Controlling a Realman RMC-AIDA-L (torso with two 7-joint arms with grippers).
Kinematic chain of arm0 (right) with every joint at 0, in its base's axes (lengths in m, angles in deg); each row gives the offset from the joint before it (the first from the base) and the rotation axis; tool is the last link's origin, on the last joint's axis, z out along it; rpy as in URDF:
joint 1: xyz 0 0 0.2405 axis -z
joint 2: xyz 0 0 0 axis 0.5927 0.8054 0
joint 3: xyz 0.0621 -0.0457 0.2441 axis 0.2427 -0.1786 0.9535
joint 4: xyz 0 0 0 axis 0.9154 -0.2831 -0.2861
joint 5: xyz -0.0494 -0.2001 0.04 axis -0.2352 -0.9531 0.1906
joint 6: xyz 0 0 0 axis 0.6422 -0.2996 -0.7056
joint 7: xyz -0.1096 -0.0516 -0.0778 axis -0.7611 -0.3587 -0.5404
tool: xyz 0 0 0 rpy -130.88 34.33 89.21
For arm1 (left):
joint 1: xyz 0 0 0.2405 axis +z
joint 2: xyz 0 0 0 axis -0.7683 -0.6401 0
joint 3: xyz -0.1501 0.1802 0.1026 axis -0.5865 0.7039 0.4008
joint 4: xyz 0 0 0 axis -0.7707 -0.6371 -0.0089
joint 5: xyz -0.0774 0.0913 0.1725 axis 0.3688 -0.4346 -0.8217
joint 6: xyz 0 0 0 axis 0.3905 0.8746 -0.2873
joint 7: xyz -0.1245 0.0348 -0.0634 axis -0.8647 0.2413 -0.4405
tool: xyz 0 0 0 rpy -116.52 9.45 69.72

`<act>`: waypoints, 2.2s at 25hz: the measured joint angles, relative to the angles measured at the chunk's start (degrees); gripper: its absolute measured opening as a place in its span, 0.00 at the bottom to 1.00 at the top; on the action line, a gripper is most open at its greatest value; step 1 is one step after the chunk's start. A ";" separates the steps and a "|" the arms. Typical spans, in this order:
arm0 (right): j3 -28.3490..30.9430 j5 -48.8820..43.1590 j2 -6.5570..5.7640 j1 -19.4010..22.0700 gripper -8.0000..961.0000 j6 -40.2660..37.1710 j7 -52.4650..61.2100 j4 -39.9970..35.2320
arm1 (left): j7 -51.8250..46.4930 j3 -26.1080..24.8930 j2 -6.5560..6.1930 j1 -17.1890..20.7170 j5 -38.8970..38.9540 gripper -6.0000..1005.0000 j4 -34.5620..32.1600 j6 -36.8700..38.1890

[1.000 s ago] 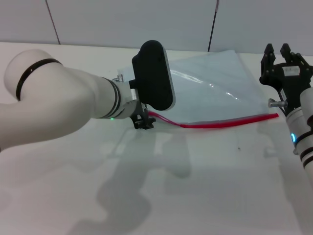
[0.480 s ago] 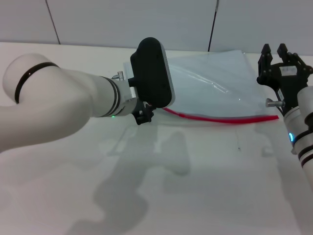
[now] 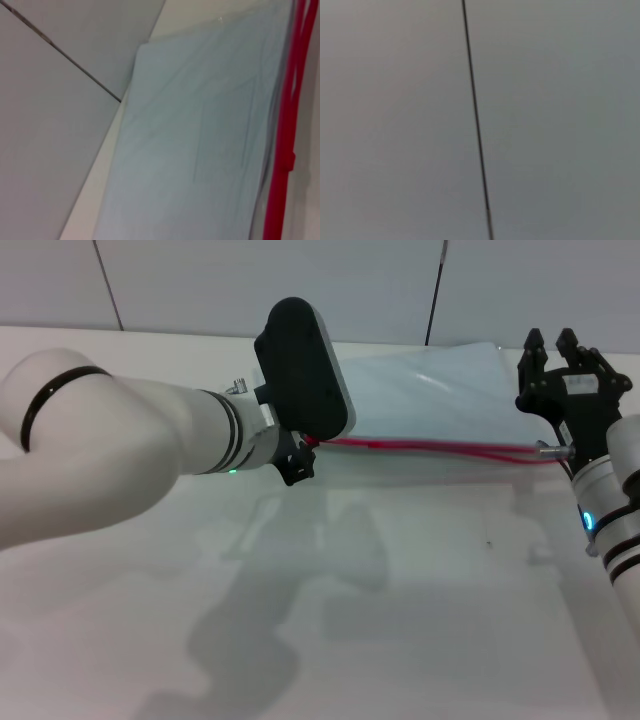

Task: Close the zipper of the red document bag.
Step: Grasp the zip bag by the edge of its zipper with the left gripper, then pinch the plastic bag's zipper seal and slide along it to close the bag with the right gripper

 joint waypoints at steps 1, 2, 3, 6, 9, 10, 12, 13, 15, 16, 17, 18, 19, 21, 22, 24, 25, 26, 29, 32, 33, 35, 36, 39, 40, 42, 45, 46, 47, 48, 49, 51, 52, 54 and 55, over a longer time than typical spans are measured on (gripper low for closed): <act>-0.02 -0.03 -0.59 0.01 0.36 -0.29 0.00 -1.16 | -0.14 -0.03 -0.02 0.50 -0.17 0.15 -0.91 -0.01; -0.21 -0.16 -1.79 0.03 0.36 -0.73 0.01 -3.24 | -0.14 -0.03 -0.02 0.50 -0.17 0.14 -0.91 -0.01; -0.79 -0.63 -4.56 0.08 0.36 -1.29 0.02 -7.64 | -0.14 -0.30 -0.07 1.36 -0.26 0.13 -2.79 -0.01; -1.52 -1.76 -8.03 0.27 0.36 -1.40 0.02 -12.46 | 0.06 -0.83 -0.27 2.86 -0.34 0.11 -5.98 -0.01; -1.97 -4.83 -12.61 0.75 0.36 -1.99 0.02 -18.69 | 0.35 -1.68 -0.49 5.13 -0.70 0.09 -9.90 -0.01; -1.96 -6.00 -13.92 0.85 0.36 -2.88 0.02 -20.45 | 0.37 -1.92 -0.51 6.03 -1.06 0.09 -11.41 -0.01; -1.73 -8.03 -16.07 0.91 0.36 -4.76 0.03 -23.09 | 0.36 -2.18 -0.56 7.48 -1.95 0.08 -13.66 0.09; -1.59 -9.06 -16.87 0.92 0.36 -5.76 0.04 -24.08 | 0.36 -2.37 -0.57 8.12 -2.42 0.07 -14.63 0.20; -1.17 -10.80 -18.12 0.92 0.36 -7.69 0.04 -25.66 | 0.37 -2.75 -0.55 9.18 -3.40 0.06 -16.33 0.50; -0.87 -11.65 -18.69 0.92 0.36 -8.91 0.04 -26.37 | 0.38 -2.81 -0.51 9.57 -3.66 0.06 -16.99 0.57; -0.51 -12.30 -19.21 0.92 0.36 -9.93 0.04 -27.05 | 0.42 -2.87 -0.49 10.08 -3.97 0.06 -17.76 0.64; -0.12 -13.15 -19.63 0.92 0.36 -11.14 0.04 -27.68 | 0.55 -2.89 -0.56 10.86 -4.17 0.06 -19.26 0.68; 0.34 -14.21 -20.02 0.92 0.36 -12.44 0.04 -28.33 | 0.55 -2.89 -0.56 10.86 -4.17 0.06 -19.26 0.68; 1.29 -16.17 -20.30 0.92 0.36 -14.62 -0.01 -29.01 | 0.60 -2.90 -0.63 11.40 -4.19 0.06 -20.51 0.68; 2.11 -17.41 -20.42 0.92 0.36 -16.39 -0.12 -29.31 | 0.61 -2.91 -0.64 11.62 -4.19 0.07 -20.91 0.69; 3.84 -19.63 -20.47 0.95 0.36 -19.83 -0.34 -29.89 | 0.64 -2.91 -0.64 12.10 -4.20 0.07 -21.76 0.70; 4.87 -21.04 -20.53 1.04 0.36 -21.60 -0.47 -30.22 | 0.70 -2.91 -0.64 12.27 -4.21 0.07 -22.11 0.74; 6.03 -22.67 -20.57 1.27 0.36 -23.42 -0.53 -30.61 | 0.77 -2.91 -0.64 12.37 -4.21 0.07 -22.37 0.85; 9.87 -27.30 -20.64 2.40 0.36 -28.93 -0.61 -31.91 | 0.81 -2.91 -0.63 12.42 -4.22 0.07 -22.63 1.31; 14.77 -32.16 -20.60 4.45 0.36 -34.15 -0.66 -33.63 | 0.85 -2.91 -0.62 12.51 -4.21 0.07 -23.20 1.56; 16.35 -33.78 -20.50 5.22 0.36 -36.12 -0.68 -34.15 | 0.85 -2.91 -0.62 12.51 -4.21 0.07 -23.20 1.56; 19.99 -36.93 -20.22 6.76 0.36 -40.83 -0.70 -35.39 | 0.88 -2.92 -0.61 12.51 -4.21 0.08 -23.90 2.00; 21.82 -38.51 -19.98 7.38 0.36 -43.40 -0.72 -35.97 | 0.88 -2.91 -0.61 12.52 -4.21 0.08 -24.29 2.22; 26.88 -43.67 -18.34 9.03 0.36 -50.45 -0.88 -37.35 | 0.99 -2.97 -0.65 12.55 -4.21 0.08 -25.37 2.86; 28.81 -45.64 -17.40 9.63 0.36 -52.62 -1.10 -37.74 | 1.03 -3.07 -0.65 12.61 -4.21 0.08 -25.57 2.93; 31.86 -48.89 -15.25 10.79 0.36 -56.08 -2.49 -38.33 | 1.06 -3.24 -0.66 12.74 -4.21 0.08 -25.83 3.07; 37.60 -52.74 -10.73 12.95 0.36 -62.57 -8.08 -39.56 | 1.08 -3.35 -0.68 12.85 -4.21 0.08 -26.48 3.84; 40.03 -53.99 -8.65 13.81 0.36 -65.44 -11.04 -40.08 | 1.08 -3.35 -0.69 12.85 -4.21 0.08 -26.77 4.30; 41.91 -54.78 -7.07 14.51 0.36 -67.13 -13.09 -40.41 | 1.08 -3.35 -0.69 12.84 -4.21 0.09 -26.93 4.66; 44.06 -55.78 -5.04 15.34 0.36 -69.46 -15.82 -40.76 | 1.08 -3.35 -0.69 12.79 -4.21 0.09 -27.05 4.91; 46.19 -56.67 -2.54 16.24 0.36 -71.45 -18.90 -41.10 | 1.09 -3.35 -0.69 12.72 -4.21 0.09 -27.15 5.08; 49.06 -57.56 0.25 17.33 0.36 -73.84 -23.37 -41.36 | 1.09 -3.39 -0.69 12.61 -4.21 0.09 -27.28 5.17; 49.69 -57.59 0.90 17.55 0.36 -74.59 -24.96 -41.42 | 1.08 -3.42 -0.69 12.55 -4.21 0.09 -27.33 5.17; 49.98 -57.13 1.13 17.61 0.36 -75.39 -26.31 -41.54 | 1.08 -3.45 -0.68 12.51 -4.14 0.09 -27.47 5.18; 49.85 -56.68 0.94 17.40 0.36 -75.76 -26.47 -41.69 | 1.09 -3.44 -0.67 12.50 -4.07 0.09 -27.49 5.18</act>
